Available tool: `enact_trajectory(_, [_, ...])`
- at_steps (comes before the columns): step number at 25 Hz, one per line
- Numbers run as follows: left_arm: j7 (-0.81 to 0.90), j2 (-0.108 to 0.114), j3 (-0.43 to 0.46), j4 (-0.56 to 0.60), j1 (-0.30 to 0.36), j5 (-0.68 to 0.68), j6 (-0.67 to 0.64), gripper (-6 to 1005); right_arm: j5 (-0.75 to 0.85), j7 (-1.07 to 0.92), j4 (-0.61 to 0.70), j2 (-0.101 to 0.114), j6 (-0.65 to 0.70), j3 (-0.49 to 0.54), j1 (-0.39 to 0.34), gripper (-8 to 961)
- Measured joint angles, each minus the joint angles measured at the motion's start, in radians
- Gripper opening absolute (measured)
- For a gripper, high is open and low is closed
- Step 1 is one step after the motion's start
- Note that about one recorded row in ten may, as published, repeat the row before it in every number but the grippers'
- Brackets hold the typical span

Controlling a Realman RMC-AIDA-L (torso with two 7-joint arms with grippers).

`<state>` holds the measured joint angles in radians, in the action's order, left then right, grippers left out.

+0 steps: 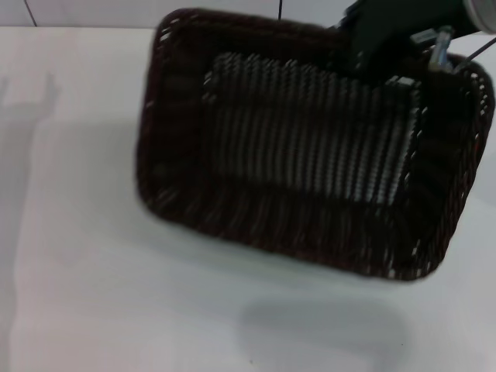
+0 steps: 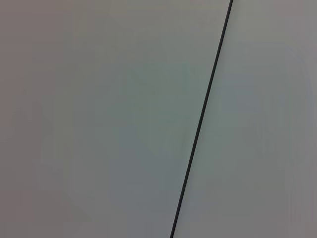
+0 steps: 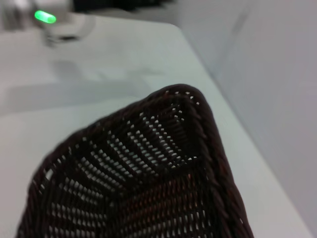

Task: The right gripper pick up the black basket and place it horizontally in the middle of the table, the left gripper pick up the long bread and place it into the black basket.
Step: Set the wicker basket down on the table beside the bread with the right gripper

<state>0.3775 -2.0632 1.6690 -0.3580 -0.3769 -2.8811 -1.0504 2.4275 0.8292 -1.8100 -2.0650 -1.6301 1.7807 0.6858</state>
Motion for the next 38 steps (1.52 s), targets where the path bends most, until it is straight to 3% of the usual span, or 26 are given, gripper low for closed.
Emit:
enact_trajectory(11, [0.001, 0.0, 0.045, -0.007, -0.01, 0.002, 0.013, 815, -0.032, -0.02, -0.009, -0.007, -0.092, -0.072, 0.024, 215])
enact_trajectory(25, [0.002, -0.001, 0.049, -0.018, -0.006, 0.002, 0.008, 814, -0.072, -0.003, 0.103, -0.006, -0.118, -0.12, 0.039, 238])
enact_trajectory(38, [0.017, -0.003, 0.041, -0.018, 0.007, 0.002, -0.017, 814, -0.052, -0.014, 0.246, -0.007, -0.059, -0.131, 0.062, 260])
